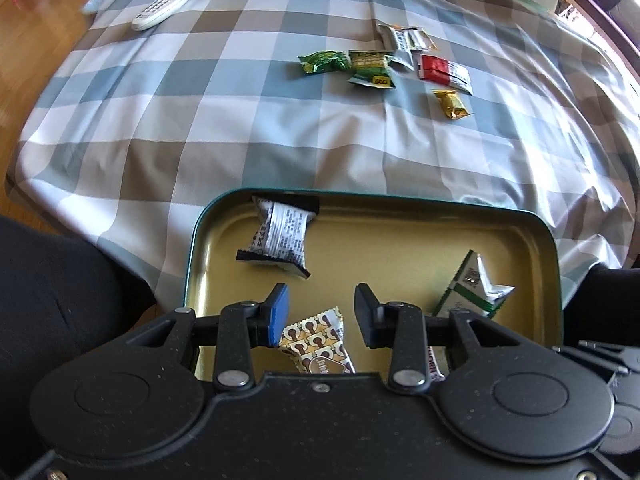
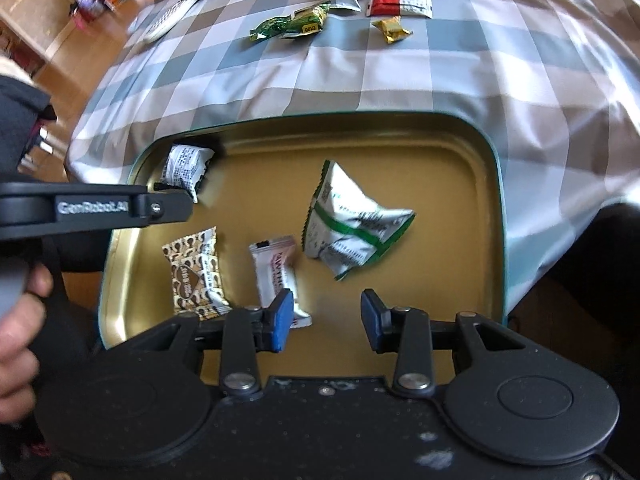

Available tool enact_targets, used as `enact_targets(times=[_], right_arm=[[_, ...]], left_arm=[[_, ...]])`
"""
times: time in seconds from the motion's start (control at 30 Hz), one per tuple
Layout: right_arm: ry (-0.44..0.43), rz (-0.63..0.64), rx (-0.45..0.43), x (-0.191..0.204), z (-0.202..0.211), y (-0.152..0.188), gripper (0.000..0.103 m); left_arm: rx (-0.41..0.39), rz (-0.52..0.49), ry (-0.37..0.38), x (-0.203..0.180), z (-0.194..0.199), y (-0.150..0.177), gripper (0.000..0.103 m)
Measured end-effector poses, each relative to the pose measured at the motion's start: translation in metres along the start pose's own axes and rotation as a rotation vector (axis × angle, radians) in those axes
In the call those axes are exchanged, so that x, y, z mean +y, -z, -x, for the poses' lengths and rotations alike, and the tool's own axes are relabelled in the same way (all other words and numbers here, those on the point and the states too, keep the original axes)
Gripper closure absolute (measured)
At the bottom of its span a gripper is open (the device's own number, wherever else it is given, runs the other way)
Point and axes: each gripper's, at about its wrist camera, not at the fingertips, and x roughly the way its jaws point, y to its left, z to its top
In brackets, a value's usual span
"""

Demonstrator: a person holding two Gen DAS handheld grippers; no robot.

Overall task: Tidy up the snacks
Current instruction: 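Move both open tools back from the tray to the snack pile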

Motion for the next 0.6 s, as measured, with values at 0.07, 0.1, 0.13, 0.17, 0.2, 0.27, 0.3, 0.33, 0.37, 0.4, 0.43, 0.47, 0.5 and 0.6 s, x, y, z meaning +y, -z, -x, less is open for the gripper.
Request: enact_targets(times=[0.07, 0.1, 0.13, 0.17, 0.2, 0.27, 0.3, 0.33, 0.37, 0.4, 0.43, 0.47, 0.5, 0.6], right_arm=[[0.012, 0.014, 0.008, -0.002, 0.003, -0.006, 0.063], [0.014, 0.017, 0.013, -0.004, 0.004, -0.010, 0.062], [0.013, 0.017, 0.017, -0.007, 0.005, -0.013, 0.062], [0.012, 0.014, 0.020, -0.009, 0.007, -0.016, 0.062], [0.009, 0.007, 0.022, -0.012, 0.008, -0.020, 0.062], [0.005, -0.004, 0.024, -0.016, 0.009, -0.029, 0.062], [0.007, -0.011, 0.021, -0.019, 0.011, -0.034, 0.062], [0.010, -0.015, 0.017, -0.021, 0.012, -0.039, 0.062], [0.015, -0.017, 0.012, -0.024, 0.013, -0.044, 0.061], [0.021, -0.019, 0.005, -0.026, 0.014, -0.049, 0.061], [0.028, -0.020, -0.002, -0.027, 0.015, -0.054, 0.061], [0.034, -0.022, -0.012, -0.030, 0.016, -0.060, 0.061], [0.038, -0.026, -0.019, -0.032, 0.017, -0.065, 0.061], [0.048, -0.045, -0.040, -0.039, 0.019, -0.084, 0.059]], left_arm=[[0.018, -0.008, 0.002, -0.002, 0.003, -0.005, 0.057], [0.026, -0.011, 0.005, -0.004, 0.004, -0.007, 0.057], [0.037, -0.016, 0.010, -0.005, 0.004, -0.010, 0.057], [0.047, -0.020, 0.016, -0.005, 0.005, -0.014, 0.057], [0.055, -0.022, 0.023, -0.006, 0.006, -0.017, 0.057], [0.065, -0.018, 0.032, -0.005, 0.008, -0.026, 0.057], [0.066, -0.014, 0.035, -0.005, 0.010, -0.031, 0.057], [0.065, -0.011, 0.037, -0.004, 0.011, -0.035, 0.057], [0.059, -0.009, 0.037, -0.003, 0.013, -0.040, 0.057], [0.052, -0.010, 0.032, -0.002, 0.015, -0.045, 0.057], [0.041, -0.013, 0.023, -0.001, 0.016, -0.050, 0.057], [0.028, -0.016, 0.012, 0.000, 0.017, -0.056, 0.057], [0.018, -0.017, 0.001, 0.001, 0.018, -0.061, 0.057], [-0.001, 0.000, -0.015, 0.006, 0.017, -0.078, 0.057]])
